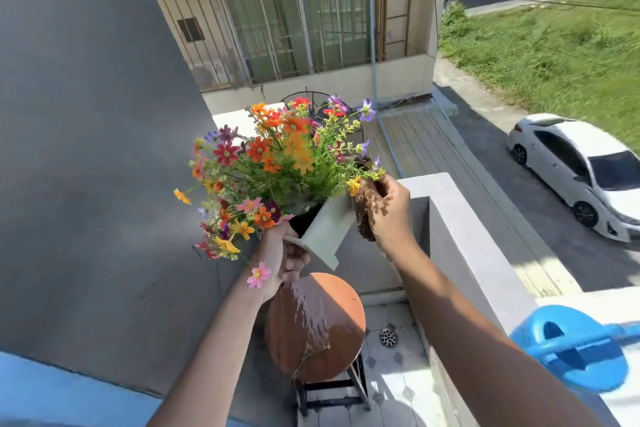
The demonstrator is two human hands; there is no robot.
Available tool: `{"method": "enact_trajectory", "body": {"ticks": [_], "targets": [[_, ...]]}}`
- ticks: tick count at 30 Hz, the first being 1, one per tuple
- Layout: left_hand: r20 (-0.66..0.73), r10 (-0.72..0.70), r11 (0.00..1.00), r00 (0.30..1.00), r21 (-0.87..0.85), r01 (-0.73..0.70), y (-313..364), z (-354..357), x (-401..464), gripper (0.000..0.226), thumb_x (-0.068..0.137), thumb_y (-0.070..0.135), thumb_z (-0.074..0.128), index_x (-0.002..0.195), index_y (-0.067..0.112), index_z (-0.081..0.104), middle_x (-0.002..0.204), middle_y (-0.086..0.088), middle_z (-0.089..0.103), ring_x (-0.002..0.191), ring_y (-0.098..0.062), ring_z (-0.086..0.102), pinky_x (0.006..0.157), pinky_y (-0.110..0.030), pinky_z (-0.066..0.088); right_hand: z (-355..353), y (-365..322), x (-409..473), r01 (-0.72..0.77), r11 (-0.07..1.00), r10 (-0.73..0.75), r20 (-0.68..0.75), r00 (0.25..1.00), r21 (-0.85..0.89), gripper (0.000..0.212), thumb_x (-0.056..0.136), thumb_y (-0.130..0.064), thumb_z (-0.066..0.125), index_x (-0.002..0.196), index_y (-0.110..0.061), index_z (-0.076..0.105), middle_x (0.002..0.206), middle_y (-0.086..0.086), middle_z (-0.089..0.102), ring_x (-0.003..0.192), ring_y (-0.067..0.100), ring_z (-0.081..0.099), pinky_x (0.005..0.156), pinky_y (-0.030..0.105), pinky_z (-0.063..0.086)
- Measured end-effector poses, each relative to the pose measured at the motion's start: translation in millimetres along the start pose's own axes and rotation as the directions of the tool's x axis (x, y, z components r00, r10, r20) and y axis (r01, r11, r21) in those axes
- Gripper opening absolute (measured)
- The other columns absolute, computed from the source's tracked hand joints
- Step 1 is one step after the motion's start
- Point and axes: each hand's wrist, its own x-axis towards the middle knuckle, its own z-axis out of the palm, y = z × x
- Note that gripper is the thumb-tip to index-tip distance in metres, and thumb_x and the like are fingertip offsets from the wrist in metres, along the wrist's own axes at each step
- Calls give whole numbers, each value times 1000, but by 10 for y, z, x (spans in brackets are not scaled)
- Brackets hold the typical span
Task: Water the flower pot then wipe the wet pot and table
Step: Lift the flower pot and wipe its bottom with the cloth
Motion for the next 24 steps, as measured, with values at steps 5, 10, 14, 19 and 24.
{"method": "enact_trajectory", "body": {"ticks": [5,10,14,19,24], "targets": [[-34,3,991,999,134,2,115,-157,-59,26,85,8,33,62,9,46,45,-12,47,31,-7,22,38,-14,8,-108,-37,209,-171,980,162,94,982,105,23,94,2,56,113,-3,68,81,-4,77,70,5,67,63,22,52],[-30,35,992,999,123,-31,164,-200,-117,39,84,5,30,52,11,52,43,-12,46,33,-9,23,41,-13,6,-203,-120,217,-254,965,263,279,924,-70,23,94,-4,54,113,0,66,67,-8,73,63,6,64,63,27,52],[-54,32,994,998,106,-26,127,-201,-123,33,86,6,28,62,9,50,45,-13,48,30,-7,25,39,-12,8,-217,-102,-33,-384,910,414,397,819,-156,20,84,-23,72,74,-8,63,69,14,53,63,23,52,65,43,49],[-85,2,999,996,51,2,118,-137,-155,36,81,6,31,51,8,52,46,-16,48,27,-10,27,46,-18,5,-248,-304,-141,-307,952,291,292,911,9,32,98,1,49,72,-2,69,53,14,65,55,9,56,47,22,40],[-96,-20,999,995,43,24,-4,-12,-93,24,84,5,34,63,6,47,50,-16,50,34,-12,27,43,-18,7,-249,41,-43,-110,989,105,47,993,100,12,91,-13,64,99,-15,73,82,-9,72,68,-1,62,65,19,49]]}}
